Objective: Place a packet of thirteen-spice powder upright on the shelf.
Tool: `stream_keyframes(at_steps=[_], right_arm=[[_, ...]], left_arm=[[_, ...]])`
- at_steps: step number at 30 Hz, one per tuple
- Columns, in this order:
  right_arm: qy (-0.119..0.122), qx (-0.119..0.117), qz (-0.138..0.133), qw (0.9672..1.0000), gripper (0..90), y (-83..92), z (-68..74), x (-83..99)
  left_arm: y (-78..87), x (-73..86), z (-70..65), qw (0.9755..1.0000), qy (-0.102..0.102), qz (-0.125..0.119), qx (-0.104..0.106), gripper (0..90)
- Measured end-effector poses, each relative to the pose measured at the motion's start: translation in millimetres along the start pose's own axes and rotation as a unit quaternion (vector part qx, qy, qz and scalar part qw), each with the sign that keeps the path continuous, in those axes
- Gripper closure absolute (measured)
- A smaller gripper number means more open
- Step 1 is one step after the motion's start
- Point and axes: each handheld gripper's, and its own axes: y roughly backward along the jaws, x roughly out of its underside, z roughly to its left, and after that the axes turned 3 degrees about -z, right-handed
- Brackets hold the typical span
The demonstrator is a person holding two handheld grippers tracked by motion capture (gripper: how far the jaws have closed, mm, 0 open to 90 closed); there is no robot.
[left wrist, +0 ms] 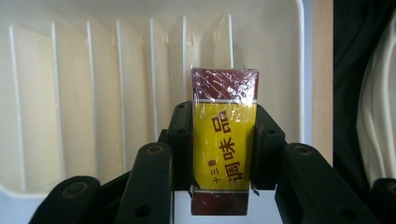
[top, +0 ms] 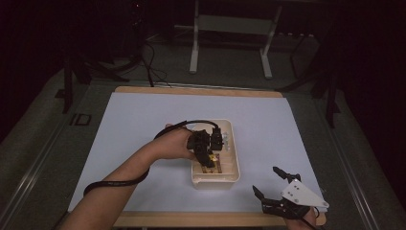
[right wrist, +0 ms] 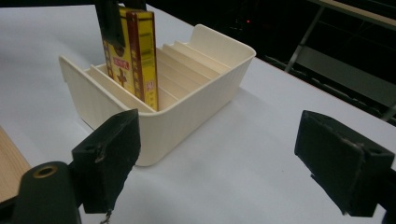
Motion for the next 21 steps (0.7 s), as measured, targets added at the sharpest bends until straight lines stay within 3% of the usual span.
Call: stream_keyframes(at_steps=[9, 21], right_arm=[[0.001, 0.0, -0.001, 1.0, 14.4, 0.3, -0.2, 0.0], [0.0, -0.001, -0.001, 1.0, 14.4, 0.0, -0.1, 0.0]], left_arm=[[-14.2, 0.3, -0.5, 0.999, 0.003, -0.04, 0.019, 62.0], [-2.6, 4.6, -2.8, 0.9983, 0.01, -0.055, 0.014, 59.7]])
